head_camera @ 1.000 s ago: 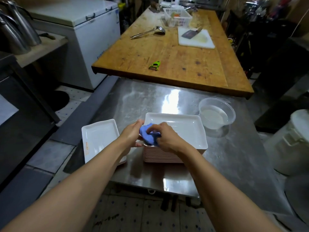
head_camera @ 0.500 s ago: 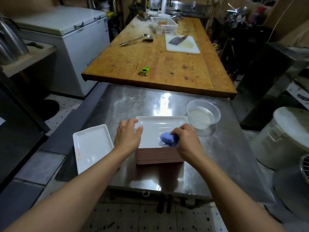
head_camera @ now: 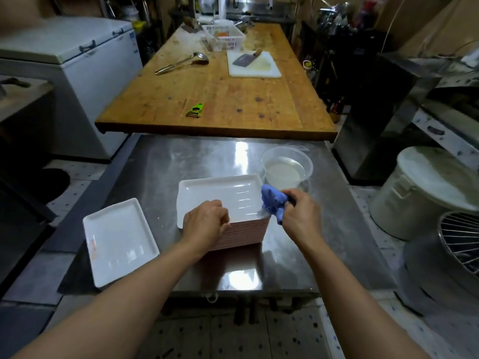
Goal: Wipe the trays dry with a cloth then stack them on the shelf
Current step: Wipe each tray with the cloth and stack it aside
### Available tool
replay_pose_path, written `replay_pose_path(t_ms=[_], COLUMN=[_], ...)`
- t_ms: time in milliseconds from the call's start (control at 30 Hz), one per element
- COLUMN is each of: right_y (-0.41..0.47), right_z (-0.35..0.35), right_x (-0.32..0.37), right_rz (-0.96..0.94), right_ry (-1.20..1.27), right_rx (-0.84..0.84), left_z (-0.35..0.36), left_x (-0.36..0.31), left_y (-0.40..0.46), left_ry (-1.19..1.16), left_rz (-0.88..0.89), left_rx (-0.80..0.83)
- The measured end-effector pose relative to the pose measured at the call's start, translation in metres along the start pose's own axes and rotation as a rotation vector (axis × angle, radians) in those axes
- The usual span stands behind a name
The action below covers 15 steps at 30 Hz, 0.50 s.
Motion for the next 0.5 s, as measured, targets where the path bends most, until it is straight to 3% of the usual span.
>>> replay_pose_path(t_ms=[267,400,500], right_y=[0.003,-0.001,-0.003], right_z=[-0.017,-0.028,-0.04], right_x=[0.0,0.016,0.032], right_rz=[0.067,0.046,0.03], right_ry=[0.126,0.192,0.256], right_rx=[-0.086,-0.16,-0.236], left_z=[-0.032,-0.06,-0.085], left_x=[-0.018,-0.029,-0.034], left_y=[0.003,0.016,0.017], left_ry=[0.03,0.033,-0.224], left_rz=[0.185,0.109,0.025], left_rx=[-0.194,-0.247,-0.338])
Point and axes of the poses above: each hand's wrist, its own y-axis towards the middle knuckle, its own z-axis out of the palm, x = y × z, the point moved 1 cm from there along y, towards the middle knuckle, and after that the axes turned 7 degrees about -y, right-handed, at the moved point
